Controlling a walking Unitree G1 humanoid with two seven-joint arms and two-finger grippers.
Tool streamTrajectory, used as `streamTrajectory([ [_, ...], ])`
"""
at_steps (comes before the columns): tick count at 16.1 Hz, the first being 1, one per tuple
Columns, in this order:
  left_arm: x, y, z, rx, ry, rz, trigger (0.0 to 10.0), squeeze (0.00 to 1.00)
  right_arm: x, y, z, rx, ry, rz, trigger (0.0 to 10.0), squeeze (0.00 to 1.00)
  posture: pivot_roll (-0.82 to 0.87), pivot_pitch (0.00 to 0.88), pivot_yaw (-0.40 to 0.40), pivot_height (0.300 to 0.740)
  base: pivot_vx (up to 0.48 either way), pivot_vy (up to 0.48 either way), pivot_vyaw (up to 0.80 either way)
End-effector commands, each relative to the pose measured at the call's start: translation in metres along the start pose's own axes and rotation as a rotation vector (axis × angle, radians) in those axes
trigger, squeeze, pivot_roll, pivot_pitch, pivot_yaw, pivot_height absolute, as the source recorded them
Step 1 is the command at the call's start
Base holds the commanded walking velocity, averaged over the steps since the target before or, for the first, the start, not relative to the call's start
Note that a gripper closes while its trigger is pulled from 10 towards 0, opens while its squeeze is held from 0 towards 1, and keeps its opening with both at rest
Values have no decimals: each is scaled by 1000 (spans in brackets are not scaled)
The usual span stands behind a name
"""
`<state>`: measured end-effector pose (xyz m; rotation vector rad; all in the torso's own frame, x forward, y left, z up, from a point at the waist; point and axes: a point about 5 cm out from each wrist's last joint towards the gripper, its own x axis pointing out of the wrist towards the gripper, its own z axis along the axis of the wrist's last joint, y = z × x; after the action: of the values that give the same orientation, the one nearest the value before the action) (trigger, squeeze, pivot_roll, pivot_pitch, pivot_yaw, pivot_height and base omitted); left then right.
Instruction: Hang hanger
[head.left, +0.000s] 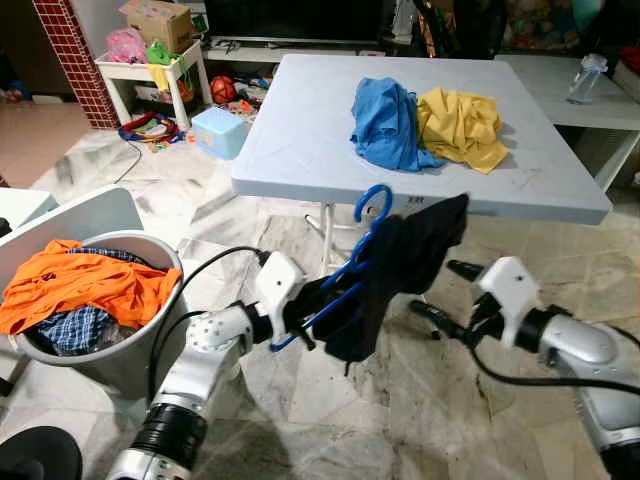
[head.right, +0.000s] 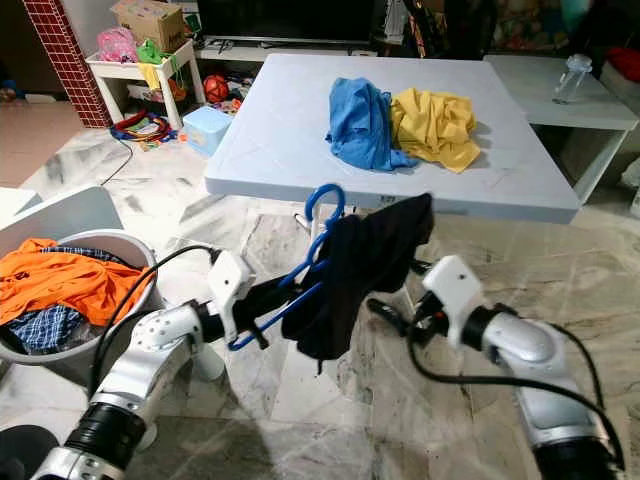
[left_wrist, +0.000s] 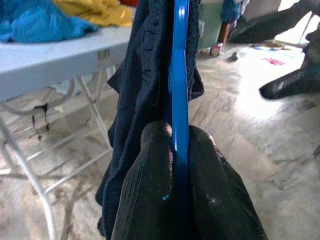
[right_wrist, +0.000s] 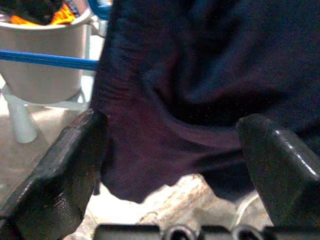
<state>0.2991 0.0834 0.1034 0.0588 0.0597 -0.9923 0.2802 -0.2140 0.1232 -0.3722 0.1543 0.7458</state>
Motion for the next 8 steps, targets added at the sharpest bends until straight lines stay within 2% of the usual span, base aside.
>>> streamTrajectory([
  [1, 5, -5, 15, 27, -53, -51, 0, 0, 0, 1, 7, -13, -19, -8, 10000, 0, -48, 2, -11, 740, 0, 0, 0],
  [5, 14, -19, 21, 19, -69, -125, 0, 0, 11, -1, 6, -65, 13, -198, 10000, 0, -57, 3, 3, 740, 0, 0, 0],
  [7, 15, -22, 22, 18, -70, -136, 0, 0, 14, 3, 4, -97, 35, -220, 10000, 0, -57, 3, 4, 740, 0, 0, 0],
  [8, 15, -23, 22, 19, -69, -144, 0, 0, 16, 3, 0, -102, 55, -256, 2235, 0, -54, 3, 5, 740, 0, 0, 0],
])
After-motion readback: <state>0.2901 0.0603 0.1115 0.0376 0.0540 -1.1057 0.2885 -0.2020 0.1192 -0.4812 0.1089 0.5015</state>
